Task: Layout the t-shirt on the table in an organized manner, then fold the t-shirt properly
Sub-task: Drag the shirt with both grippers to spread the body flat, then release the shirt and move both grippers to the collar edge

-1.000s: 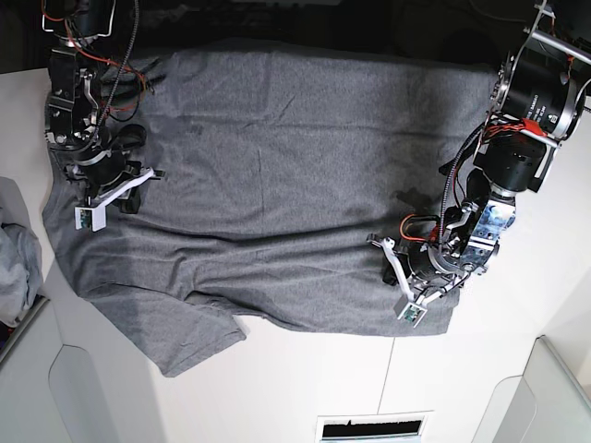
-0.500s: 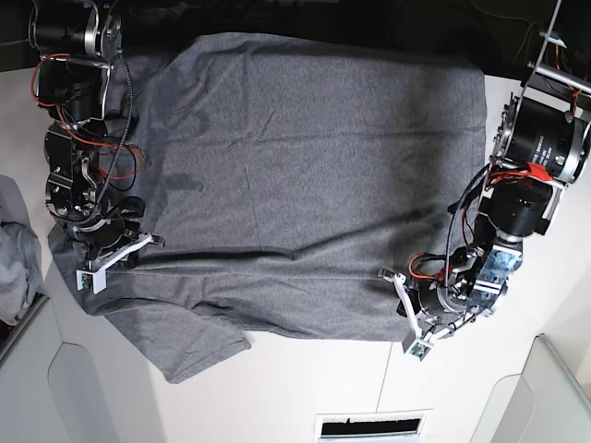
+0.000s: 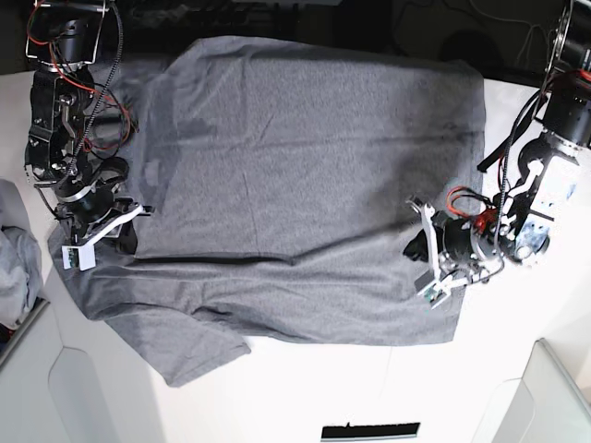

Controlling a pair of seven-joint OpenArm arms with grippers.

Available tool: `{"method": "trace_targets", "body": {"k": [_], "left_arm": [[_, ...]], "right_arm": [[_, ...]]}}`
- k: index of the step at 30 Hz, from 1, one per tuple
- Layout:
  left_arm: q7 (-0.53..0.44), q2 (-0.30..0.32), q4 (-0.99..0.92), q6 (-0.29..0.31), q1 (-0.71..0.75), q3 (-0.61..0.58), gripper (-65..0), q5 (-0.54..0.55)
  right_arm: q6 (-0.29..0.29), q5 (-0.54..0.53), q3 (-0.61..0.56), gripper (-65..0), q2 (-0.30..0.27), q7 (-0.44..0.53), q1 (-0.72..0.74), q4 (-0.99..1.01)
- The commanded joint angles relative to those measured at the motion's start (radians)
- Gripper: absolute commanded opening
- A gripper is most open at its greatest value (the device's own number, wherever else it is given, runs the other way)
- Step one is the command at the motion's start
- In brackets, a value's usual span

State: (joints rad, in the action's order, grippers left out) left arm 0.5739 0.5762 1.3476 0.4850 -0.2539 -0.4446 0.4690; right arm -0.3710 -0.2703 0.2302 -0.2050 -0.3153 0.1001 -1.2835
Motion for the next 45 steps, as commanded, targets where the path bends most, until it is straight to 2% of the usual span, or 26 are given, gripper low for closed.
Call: {"method": "trace_targets", "body": {"k": [1, 4, 9, 12, 14, 17, 22, 28, 33, 41, 45], "left_arm": [[-0.023, 0.031, 0.063, -0.017, 0.006, 0.012, -65.0, 0.005], [-0.023, 0.075, 0.169, -0.037, 0.119, 0.024, -65.0, -0.033], [-0.023, 0.084, 0.205, -0.036, 0.236, 0.033, -65.0, -0.099], [-0.058, 0.067, 0.192, -0.058, 0.261, 0.033, -65.0, -0.171], [-0.080, 0.034, 0.156, -0.108, 0.261, 0.033, -65.0, -0.242], [-0.090, -0.022, 0.060, -0.123, 0.244, 0.033, -65.0, -0.324], [-0.139, -0.096, -0.132, -0.122, 0.164, 0.033, -65.0, -0.365], [-0.167, -0.145, -0.325, -0.122, 0.008, 0.033, -65.0, -0.370], [-0.216, -0.150, -0.445, -0.123, -0.104, 0.033, -65.0, -0.369], [-0.245, -0.164, -0.482, -0.123, -0.196, 0.032, -65.0, -0.366], [-0.233, -0.166, -0.479, -0.122, -0.212, 0.033, -65.0, -0.304]], "right_arm": [[-0.010, -0.020, 0.004, -65.0, -0.023, 0.022, -0.008, -0.040], [-0.018, -0.029, 0.005, -65.0, -0.054, 0.022, -0.090, -0.100], [-0.019, -0.027, 0.005, -65.0, -0.084, 0.023, -0.200, -0.152], [-0.019, -0.017, 0.005, -65.0, -0.082, 0.023, -0.223, -0.144], [-0.018, -0.017, 0.005, -65.0, -0.082, 0.029, -0.221, -0.119], [-0.018, -0.006, 0.005, -65.0, -0.080, 0.039, -0.206, -0.074], [-0.018, -0.006, 0.005, -65.0, -0.080, 0.043, -0.137, 0.013], [-0.019, -0.006, 0.005, -65.0, -0.080, 0.086, 0.000, 0.183], [-0.019, 0.002, 0.005, -65.0, -0.080, 0.088, 0.143, 0.309], [-0.019, 0.043, 0.005, -65.0, -0.075, 0.119, 0.318, 0.446], [-0.037, 0.041, 0.005, -65.0, -0.072, 0.118, 0.340, 0.447]]}}
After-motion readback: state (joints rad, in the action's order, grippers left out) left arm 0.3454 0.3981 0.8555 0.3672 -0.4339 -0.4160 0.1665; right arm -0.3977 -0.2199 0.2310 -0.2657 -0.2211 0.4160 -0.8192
